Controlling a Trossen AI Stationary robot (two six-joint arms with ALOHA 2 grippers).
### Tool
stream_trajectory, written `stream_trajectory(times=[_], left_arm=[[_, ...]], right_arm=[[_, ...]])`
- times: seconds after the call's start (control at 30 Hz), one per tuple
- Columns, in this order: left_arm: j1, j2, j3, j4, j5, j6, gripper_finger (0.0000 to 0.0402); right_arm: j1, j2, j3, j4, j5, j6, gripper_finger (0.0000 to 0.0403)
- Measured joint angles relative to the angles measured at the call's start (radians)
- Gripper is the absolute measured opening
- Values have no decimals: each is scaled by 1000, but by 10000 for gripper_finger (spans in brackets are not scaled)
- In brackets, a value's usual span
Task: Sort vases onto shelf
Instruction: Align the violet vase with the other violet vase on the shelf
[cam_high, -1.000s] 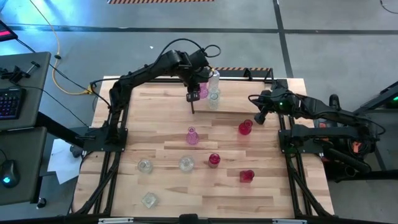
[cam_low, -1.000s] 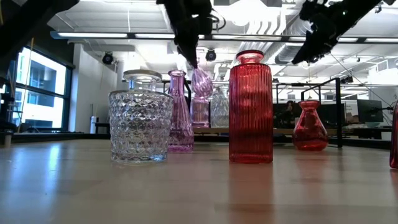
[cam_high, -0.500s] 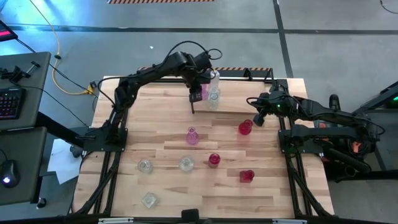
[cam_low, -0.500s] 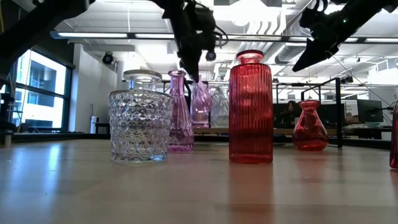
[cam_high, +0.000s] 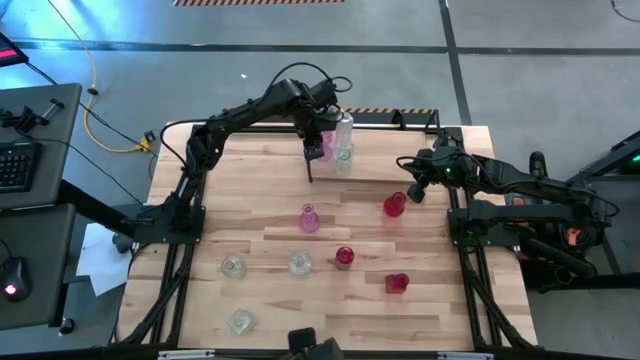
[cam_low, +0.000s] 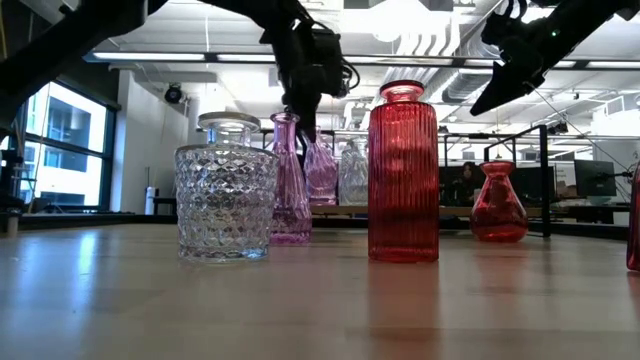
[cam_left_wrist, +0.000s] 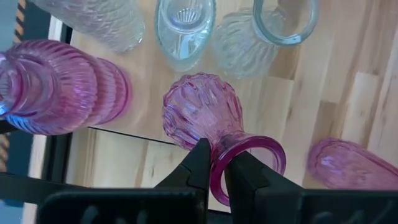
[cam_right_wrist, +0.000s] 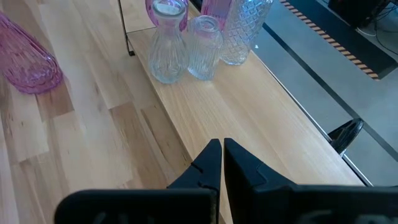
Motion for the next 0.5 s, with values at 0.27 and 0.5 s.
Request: stream_trajectory(times=[0.27, 0.5], left_arm=[[9, 0, 0, -18, 54, -28, 17], [9, 0, 0, -17, 73, -43, 17]], right_arm=[[0, 0, 0, 0, 0, -4, 0], [0, 0, 0, 0, 3, -9, 0]])
